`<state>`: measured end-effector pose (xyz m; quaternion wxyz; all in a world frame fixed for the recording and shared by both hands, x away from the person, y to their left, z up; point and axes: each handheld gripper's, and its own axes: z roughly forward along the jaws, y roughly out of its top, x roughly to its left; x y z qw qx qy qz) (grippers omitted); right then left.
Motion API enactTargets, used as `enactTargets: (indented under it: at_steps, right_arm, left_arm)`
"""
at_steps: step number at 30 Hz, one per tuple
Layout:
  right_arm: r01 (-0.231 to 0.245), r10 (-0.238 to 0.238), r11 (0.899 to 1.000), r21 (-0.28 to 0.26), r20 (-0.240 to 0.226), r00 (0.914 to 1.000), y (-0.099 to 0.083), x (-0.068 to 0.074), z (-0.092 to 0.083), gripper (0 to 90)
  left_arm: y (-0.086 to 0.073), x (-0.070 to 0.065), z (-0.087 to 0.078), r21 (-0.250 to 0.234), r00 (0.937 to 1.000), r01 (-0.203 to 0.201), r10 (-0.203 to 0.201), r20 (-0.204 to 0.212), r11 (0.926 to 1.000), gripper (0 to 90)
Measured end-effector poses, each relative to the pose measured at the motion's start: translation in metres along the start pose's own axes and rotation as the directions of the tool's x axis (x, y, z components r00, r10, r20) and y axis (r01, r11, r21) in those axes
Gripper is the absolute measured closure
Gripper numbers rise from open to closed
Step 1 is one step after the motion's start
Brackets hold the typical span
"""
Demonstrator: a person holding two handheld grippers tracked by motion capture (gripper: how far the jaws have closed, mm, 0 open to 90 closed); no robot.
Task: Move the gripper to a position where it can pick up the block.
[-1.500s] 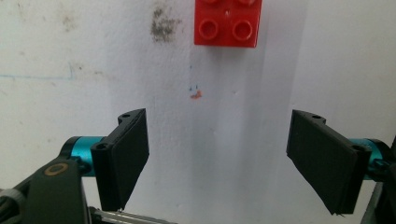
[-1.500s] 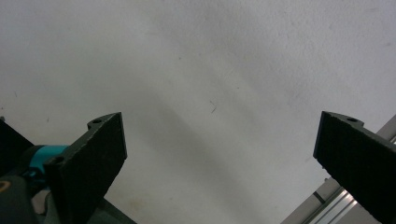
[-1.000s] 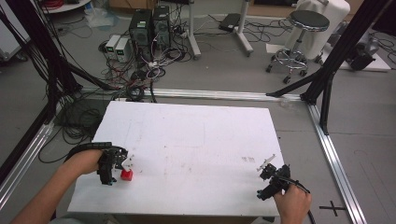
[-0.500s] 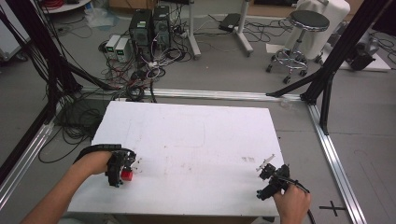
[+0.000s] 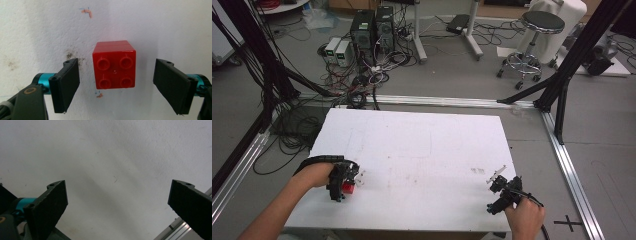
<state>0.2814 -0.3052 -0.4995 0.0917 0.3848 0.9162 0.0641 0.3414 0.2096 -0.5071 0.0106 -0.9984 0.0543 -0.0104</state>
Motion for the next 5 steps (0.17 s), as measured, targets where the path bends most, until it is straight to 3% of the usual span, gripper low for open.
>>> enactTargets:
  at_steps: [5]
  right_arm:
    - [-0.001,0.001,1.0,0.0,0.002,1.0,-0.0003,-0.0003,-0.0008,1.7]
  left_arm:
    - [-0.0019,-0.0015,-0.0028,-0.013,1.0,0.008,-0.008,-0.004,0.9999,21.7]
